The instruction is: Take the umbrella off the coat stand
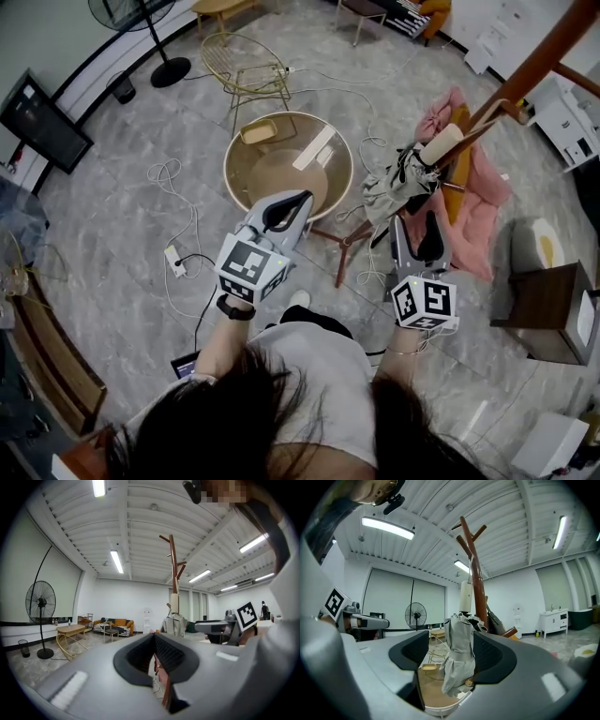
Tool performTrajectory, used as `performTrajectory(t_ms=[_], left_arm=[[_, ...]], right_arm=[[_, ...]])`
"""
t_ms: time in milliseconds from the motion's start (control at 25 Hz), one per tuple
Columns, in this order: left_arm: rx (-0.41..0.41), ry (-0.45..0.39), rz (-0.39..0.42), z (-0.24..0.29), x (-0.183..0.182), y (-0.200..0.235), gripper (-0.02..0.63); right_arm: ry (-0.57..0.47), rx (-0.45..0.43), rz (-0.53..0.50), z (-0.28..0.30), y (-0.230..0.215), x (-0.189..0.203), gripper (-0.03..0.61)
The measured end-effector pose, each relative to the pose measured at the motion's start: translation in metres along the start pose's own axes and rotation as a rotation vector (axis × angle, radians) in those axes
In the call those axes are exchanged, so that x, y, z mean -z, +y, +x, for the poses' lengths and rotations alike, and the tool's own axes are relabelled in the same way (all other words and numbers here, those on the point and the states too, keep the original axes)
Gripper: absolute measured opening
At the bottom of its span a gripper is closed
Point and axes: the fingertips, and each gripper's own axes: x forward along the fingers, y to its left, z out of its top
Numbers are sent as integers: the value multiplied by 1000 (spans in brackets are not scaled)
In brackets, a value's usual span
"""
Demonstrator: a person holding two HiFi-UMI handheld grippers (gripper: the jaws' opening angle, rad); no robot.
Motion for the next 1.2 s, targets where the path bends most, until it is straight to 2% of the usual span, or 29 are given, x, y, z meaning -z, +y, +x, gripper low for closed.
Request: performTrajectory(t_ms=[360,680,1000,1200], left_arm=[[68,10,38,36,-7,10,58],[141,4,37,54,-7,15,58],[293,-21,34,91,-22,11,58],[398,-9,40,101,-22,9,58]], right_arm=[[-7,49,15,28,-7,0,291],[5,111,4,30,-7,-1,310],[27,231,-10,31,-2,-1,339],[25,336,-25,34,-1,-3,351]])
